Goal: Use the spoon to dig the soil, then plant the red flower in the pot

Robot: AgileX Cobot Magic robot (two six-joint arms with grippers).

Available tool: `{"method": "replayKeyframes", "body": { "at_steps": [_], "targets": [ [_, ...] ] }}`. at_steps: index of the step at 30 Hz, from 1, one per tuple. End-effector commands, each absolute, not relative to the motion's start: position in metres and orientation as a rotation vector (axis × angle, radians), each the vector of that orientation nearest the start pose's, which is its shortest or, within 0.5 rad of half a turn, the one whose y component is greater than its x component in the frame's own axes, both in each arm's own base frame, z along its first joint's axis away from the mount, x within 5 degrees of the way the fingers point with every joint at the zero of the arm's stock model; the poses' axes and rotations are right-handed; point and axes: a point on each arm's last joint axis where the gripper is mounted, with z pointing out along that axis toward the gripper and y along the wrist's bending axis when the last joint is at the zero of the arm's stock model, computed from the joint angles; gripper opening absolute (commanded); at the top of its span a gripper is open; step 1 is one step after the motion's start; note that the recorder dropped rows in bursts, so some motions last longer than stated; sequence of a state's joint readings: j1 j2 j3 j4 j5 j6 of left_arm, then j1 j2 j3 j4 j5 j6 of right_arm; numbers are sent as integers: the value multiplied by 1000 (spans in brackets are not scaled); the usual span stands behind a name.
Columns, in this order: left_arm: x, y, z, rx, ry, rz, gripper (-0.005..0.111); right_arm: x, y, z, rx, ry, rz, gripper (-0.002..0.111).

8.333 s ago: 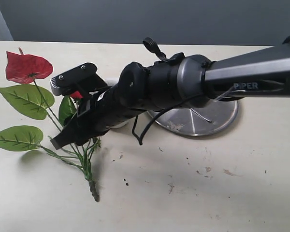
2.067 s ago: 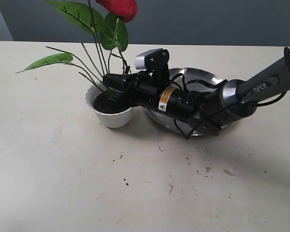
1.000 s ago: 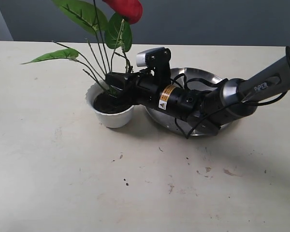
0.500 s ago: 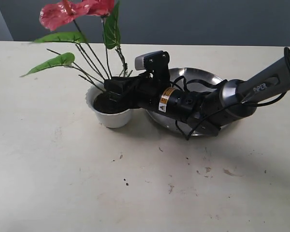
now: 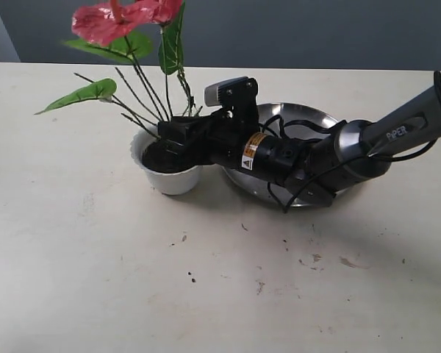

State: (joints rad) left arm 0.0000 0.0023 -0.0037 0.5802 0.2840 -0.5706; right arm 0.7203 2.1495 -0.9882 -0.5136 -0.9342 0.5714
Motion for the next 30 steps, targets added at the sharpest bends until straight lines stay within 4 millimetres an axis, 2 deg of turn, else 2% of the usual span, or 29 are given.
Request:
{"method": "replayKeyframes", "body": {
  "at_steps": [1,19,21,24,25,30],
  "targets": [
    [54,14,192,-125,1719,126,0,276,288,90,-834,1904,930,43],
    [54,14,192,-125,1719,126,0,273,287,91,-912,1914,896,42],
    [54,14,192,-125,1719,126,0,274,286,89,-906,1944,871,32],
    [54,14,192,-125,1719,126,0,275,282,83,-919,2008,809,3],
    [54,14,192,-125,1719,126,0,275,282,83,-923,2016,800,0],
    [54,14,192,-125,1719,126,0,274,282,82,-932,2013,800,0]
  ]
}}
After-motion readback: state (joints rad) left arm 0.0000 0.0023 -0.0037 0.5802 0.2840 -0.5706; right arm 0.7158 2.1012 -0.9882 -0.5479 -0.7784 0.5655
